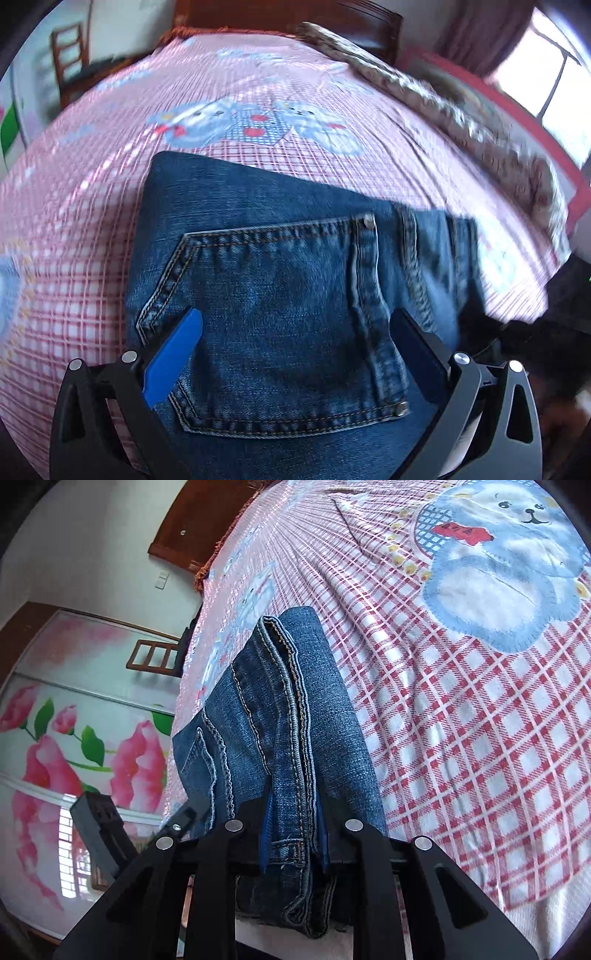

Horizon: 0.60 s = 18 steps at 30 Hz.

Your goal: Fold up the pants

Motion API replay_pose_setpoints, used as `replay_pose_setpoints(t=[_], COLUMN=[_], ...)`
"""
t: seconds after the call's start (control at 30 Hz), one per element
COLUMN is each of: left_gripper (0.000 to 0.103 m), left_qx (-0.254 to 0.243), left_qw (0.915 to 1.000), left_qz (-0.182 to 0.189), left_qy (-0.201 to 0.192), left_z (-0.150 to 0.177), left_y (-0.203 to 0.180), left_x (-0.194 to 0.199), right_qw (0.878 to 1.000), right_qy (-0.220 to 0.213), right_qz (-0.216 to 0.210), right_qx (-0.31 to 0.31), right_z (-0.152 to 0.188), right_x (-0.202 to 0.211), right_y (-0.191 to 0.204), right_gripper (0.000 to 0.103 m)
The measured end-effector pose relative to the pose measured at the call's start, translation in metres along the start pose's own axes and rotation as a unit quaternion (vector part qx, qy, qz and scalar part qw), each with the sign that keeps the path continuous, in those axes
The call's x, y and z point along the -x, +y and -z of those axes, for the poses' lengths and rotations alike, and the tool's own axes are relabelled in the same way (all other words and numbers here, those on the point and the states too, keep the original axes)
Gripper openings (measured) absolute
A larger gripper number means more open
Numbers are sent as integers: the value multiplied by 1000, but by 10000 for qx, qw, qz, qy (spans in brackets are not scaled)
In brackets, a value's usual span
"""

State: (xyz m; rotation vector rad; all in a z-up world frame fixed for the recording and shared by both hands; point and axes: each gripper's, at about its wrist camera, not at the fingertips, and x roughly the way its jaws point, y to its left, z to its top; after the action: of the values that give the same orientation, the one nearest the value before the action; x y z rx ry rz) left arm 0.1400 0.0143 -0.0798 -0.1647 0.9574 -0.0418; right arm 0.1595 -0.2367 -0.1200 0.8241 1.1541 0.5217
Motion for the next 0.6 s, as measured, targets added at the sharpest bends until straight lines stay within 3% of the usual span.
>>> replay_pose_setpoints(t=[0.07, 0.13, 0.27, 0.47, 0.57, 0.6], left_gripper=[101, 101, 101, 101, 100, 101], left_qx=[-160, 56, 12, 15, 0, -3], left_qw=[9998, 10000, 10000, 10000, 10000, 10000], left_qz=[-152, -41, -70, -53, -40, -45], left_qy=[25, 9, -35, -49, -47, -50], left_z=[0, -4, -2, 1, 1, 1], left_y=[-6, 0, 1, 0, 1, 1], left_x=[-2, 0, 1, 0, 0, 0], right_qw=[9993, 9965, 9932, 9923, 9960, 9975], right_qy=[-212, -491, -726, -413, -189, -143], right_qz=[293, 670, 666, 69, 74, 246], right_qx=[-56, 35, 628, 1166, 875, 650], right_z=[-1, 1, -2, -22, -34, -37], right_x=[17, 36, 53, 11, -23, -36], right_y=[4, 12, 45, 102, 104, 92], right_gripper=[31, 33, 33, 33, 44, 44])
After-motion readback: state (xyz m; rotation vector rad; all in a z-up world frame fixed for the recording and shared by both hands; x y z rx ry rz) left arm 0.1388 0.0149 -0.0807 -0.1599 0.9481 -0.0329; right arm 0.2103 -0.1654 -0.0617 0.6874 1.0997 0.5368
